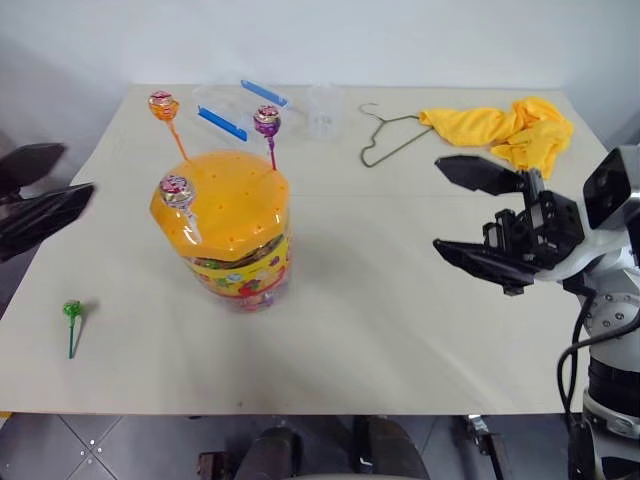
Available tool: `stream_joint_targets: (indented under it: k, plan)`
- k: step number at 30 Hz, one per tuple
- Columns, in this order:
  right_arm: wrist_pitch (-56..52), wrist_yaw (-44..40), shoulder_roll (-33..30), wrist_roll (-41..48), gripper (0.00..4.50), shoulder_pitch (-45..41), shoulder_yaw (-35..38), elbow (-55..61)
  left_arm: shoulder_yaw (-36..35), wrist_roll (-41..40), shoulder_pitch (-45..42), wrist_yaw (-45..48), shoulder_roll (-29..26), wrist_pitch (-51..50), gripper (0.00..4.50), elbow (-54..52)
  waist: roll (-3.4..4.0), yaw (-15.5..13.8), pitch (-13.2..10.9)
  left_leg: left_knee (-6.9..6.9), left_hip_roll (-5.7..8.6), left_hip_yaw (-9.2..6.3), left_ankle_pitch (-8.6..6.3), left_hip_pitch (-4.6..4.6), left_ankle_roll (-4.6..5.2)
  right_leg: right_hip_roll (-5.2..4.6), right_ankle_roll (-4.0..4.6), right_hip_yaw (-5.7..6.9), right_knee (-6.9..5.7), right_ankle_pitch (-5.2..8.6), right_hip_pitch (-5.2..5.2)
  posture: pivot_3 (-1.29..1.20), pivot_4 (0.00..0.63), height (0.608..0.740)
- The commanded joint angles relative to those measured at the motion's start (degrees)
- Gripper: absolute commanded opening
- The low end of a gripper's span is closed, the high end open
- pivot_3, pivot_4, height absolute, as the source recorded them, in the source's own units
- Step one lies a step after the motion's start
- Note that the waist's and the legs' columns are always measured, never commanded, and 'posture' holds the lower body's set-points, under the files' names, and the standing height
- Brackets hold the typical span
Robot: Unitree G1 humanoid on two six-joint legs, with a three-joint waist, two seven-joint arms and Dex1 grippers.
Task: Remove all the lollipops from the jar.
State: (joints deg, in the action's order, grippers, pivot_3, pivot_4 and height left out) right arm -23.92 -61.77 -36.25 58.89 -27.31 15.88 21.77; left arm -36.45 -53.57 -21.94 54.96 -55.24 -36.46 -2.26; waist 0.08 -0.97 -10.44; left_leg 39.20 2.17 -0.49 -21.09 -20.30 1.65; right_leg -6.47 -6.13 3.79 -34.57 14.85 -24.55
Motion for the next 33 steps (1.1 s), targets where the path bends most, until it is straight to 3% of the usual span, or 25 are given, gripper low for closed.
stream_joint_targets:
  k: [1, 4, 8, 9, 14, 23, 29, 33]
  plan:
    - [0.05, 1.18, 0.03, 1.29, 4.5, -0.56, 0.87, 2.14, 9.03, 5.96, -9.58, -0.57, 1.58, 4.04, 4.46, 6.02, -0.02, 0.21, -0.01, 0.0, 0.01, 0.03, 0.01, -0.01, -0.01, 0.05, 0.0, 0.08, -0.01, 0.0, -0.02, 0.0, 0.15, 0.74]
    - [-0.01, 1.85, -0.07, 1.19, 4.5, 0.03, 0.86, 3.39, 15.41, 10.28, -15.48, 1.12, 1.72, 3.94, 4.46, 10.71, -0.02, 0.7, -0.01, 0.02, 0.03, 0.27, 0.03, -0.01, 0.04, 0.24, -0.04, 0.48, -0.06, -0.02, -0.06, 0.0, 0.15, 0.74]
    - [0.1, 3.66, -0.14, 1.19, 4.5, 0.99, 1.47, 5.06, 16.71, 9.12, -20.59, 2.14, 3.15, 1.32, 4.46, 14.01, -0.04, 1.18, -0.02, 0.03, 0.06, 0.39, 0.03, 0.01, 0.09, 0.19, -0.06, 0.54, -0.1, -0.03, -0.1, 0.0, 0.15, 0.74]
    - [0.17, 4.01, -0.14, 1.16, 4.5, 1.25, 1.55, 5.35, 17.31, 9.41, -21.26, 2.8, 3.25, 1.27, 4.28, 14.34, -0.05, 1.14, -0.02, 0.03, 0.06, 0.38, 0.03, 0.0, 0.09, 0.16, -0.06, 0.56, -0.1, -0.03, -0.1, 0.0, 0.15, 0.74]
    - [0.69, 4.97, 0.02, 0.89, 4.5, 2.3, 1.48, 6.39, 18.47, 9.6, -22.98, 5.01, 3.61, 0.12, 2.96, 15.68, -0.06, 0.99, -0.03, 0.16, 0.04, 0.33, 0.03, -0.01, 0.09, 0.13, -0.06, 0.59, -0.12, -0.03, -0.06, 0.0, 0.15, 0.74]
    - [1.64, 4.43, 0.0, 0.54, 4.5, 2.57, 1.57, 5.63, 15.71, 9.25, -24.85, 2.98, 2.48, -2.53, 0.04, 15.95, -0.06, 0.93, -0.03, 0.32, 0.05, 0.23, 0.03, -0.07, 0.09, 0.04, -0.07, 0.61, -0.18, -0.03, -0.05, 0.0, 0.15, 0.74]
    - [2.45, 2.94, 0.94, 0.0, 4.5, 1.52, 0.65, 3.2, 5.33, 2.57, -29.59, -9.35, 3.31, -8.23, 0.02, 13.97, -0.18, 0.96, -0.1, 0.42, 0.03, 0.11, 0.02, -0.14, 0.08, 0.0, -0.07, 0.55, -0.19, -0.03, -0.04, 0.0, 0.15, 0.74]
    - [2.59, 0.87, 2.14, -0.3, 4.5, -0.37, -0.84, 0.63, 0.85, 5.76, -20.02, -11.5, -4.79, -13.89, 0.02, 10.77, -0.16, 1.85, -0.1, 0.32, 0.04, 0.11, 0.0, -0.07, 0.03, 0.01, -0.07, 0.52, -0.22, -0.03, -0.11, 0.0, 0.15, 0.74]
